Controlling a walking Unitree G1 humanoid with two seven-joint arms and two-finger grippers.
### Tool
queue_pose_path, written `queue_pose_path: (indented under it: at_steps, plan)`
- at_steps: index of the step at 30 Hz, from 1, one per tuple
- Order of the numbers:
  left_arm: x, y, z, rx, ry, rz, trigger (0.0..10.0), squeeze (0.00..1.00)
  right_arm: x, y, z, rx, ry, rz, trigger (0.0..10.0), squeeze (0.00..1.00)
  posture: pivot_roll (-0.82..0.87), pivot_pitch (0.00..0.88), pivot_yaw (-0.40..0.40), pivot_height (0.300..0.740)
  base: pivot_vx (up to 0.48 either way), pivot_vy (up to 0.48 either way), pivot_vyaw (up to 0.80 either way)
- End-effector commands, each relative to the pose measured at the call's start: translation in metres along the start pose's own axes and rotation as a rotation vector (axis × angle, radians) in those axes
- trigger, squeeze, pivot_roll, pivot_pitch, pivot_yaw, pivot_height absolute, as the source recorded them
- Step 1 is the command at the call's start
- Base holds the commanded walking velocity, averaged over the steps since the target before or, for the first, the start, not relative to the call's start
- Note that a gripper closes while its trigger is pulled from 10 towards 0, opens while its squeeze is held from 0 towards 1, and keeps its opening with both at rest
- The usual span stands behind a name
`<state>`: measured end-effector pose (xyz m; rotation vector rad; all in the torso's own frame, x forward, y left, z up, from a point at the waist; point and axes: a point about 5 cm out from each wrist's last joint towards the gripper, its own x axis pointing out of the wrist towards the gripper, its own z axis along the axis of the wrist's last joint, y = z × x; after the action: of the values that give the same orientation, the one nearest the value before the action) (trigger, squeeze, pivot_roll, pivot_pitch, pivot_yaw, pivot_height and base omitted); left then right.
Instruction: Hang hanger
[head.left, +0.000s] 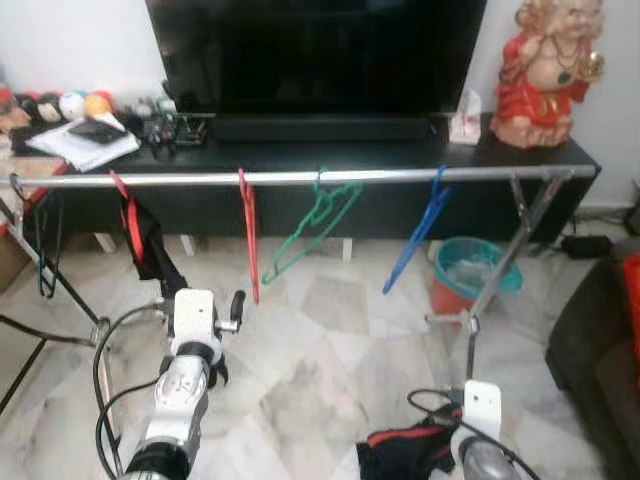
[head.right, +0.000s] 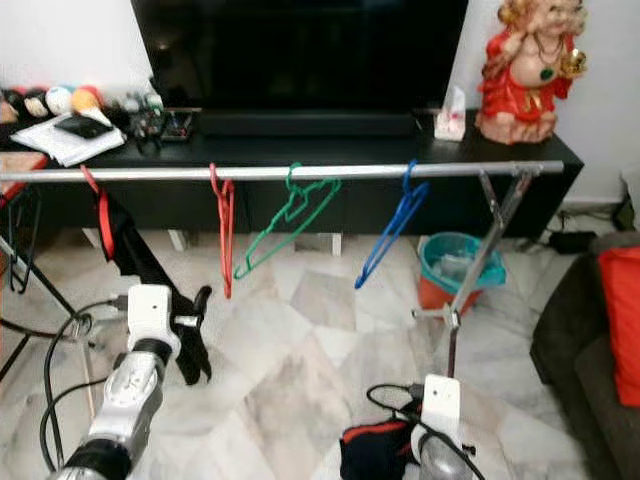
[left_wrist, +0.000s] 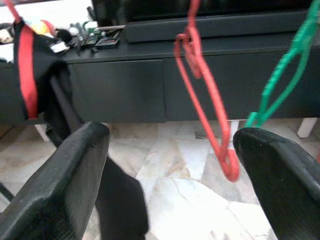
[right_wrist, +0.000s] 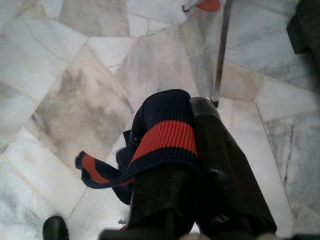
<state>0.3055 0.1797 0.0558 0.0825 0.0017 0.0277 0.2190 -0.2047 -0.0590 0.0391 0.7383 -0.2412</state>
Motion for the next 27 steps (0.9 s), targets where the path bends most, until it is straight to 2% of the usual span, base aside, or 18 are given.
queue_pose_path:
  at_steps: [1, 22, 27]
  plan:
    - [0.0016, 0.0008, 0.0029, 0.007, -0.005, -0.008, 10.0, 0.00, 0.0012, 0.0021, 0.0056, -0.010, -0.023, 0.006, 10.0, 0.00, 0.02, 0.000, 0.012, 0.740, 0.364, 0.000, 0.00]
    - [0.0036, 0.0049, 0.0076, 0.008, -0.021, 0.012, 10.0, 0.00, 0.0020, 0.0045, 0.0101, -0.007, -0.041, 0.002, 10.0, 0.00, 0.03, 0.000, 0.013, 0.740, 0.355, 0.000, 0.00]
    - [0.0030, 0.0077, 0.0085, 0.008, -0.027, 0.023, 10.0, 0.00, 0.0023, 0.0055, 0.0115, -0.011, -0.047, 0.003, 10.0, 0.00, 0.03, 0.000, 0.013, 0.740, 0.000, 0.000, 0.00]
